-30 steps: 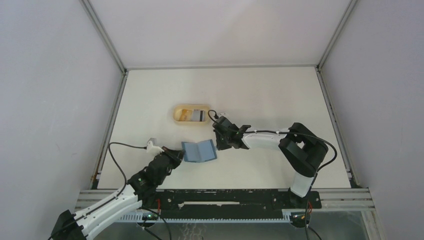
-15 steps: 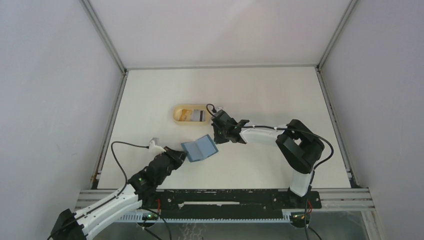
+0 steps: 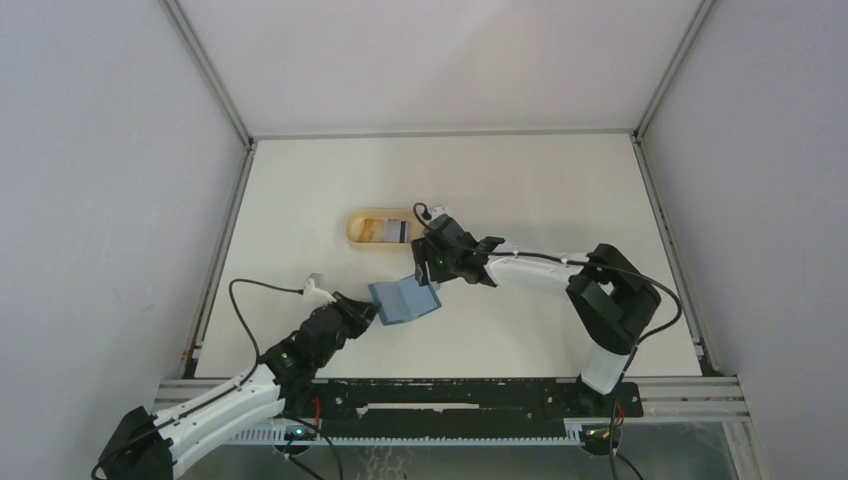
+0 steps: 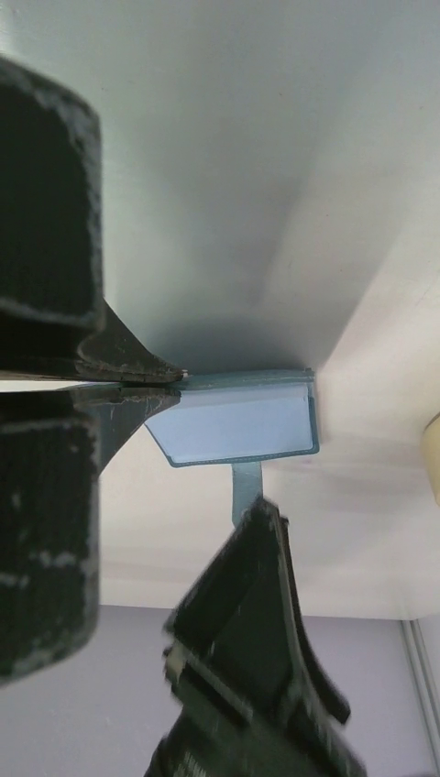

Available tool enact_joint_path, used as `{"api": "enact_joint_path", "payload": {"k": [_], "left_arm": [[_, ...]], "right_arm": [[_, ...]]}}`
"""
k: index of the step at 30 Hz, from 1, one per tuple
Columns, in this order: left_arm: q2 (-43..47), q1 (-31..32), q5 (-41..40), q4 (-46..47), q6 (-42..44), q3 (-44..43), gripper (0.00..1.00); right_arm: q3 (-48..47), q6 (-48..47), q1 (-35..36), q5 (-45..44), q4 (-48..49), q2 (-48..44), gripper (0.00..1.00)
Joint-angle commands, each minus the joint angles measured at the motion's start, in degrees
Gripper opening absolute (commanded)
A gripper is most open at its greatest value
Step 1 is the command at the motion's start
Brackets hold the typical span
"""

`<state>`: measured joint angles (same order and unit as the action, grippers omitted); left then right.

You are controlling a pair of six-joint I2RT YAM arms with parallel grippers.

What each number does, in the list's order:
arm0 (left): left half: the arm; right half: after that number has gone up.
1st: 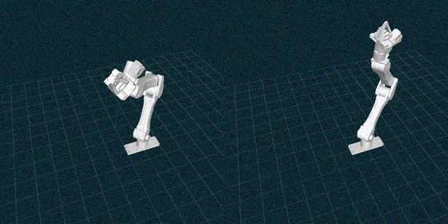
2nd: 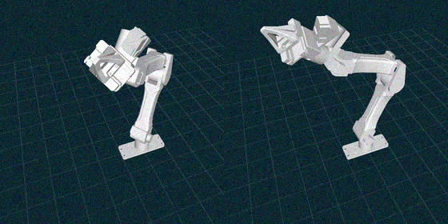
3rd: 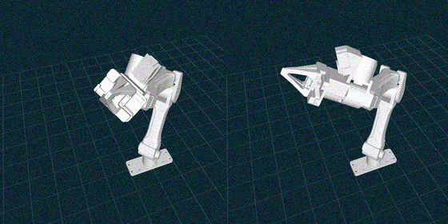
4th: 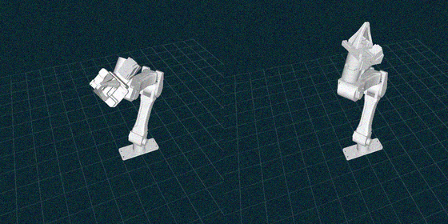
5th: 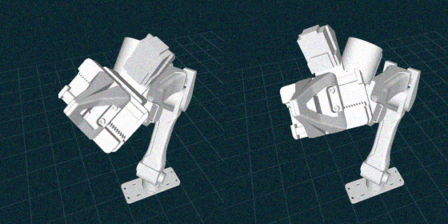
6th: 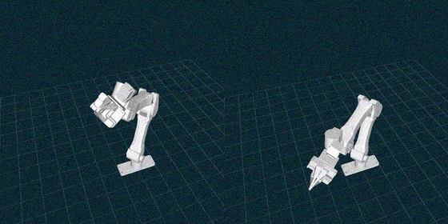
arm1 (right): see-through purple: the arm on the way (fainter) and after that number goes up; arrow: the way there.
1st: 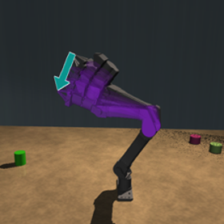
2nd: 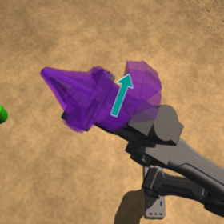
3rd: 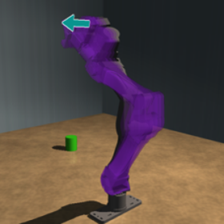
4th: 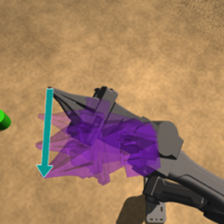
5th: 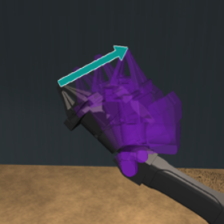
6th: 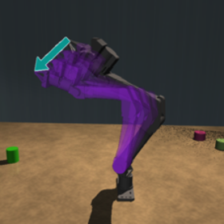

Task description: Take the credit cards out of the card holder

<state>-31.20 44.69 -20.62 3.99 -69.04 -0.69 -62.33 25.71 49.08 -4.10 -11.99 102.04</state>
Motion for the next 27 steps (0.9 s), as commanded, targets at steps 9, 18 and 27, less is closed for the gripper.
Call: {"api": "enact_joint_path", "payload": {"k": [9,18,27], "left_arm": [[1.1,-0.3,-1.0,1.3,0.4,8.6,0.0],[3.8,-0.3,-1.4,-1.2,0.7,8.6,0.0],[5.5,-0.3,-2.1,-3.2,0.9,8.5,0.0]], "right_arm": [[-6.2,2.6,8.8,1.5,4.8,-5.7,0.75],[-11.6,3.1,10.7,3.5,3.9,4.0,0.74],[-13.6,2.4,10.8,3.5,1.4,8.6,0.74]]}}
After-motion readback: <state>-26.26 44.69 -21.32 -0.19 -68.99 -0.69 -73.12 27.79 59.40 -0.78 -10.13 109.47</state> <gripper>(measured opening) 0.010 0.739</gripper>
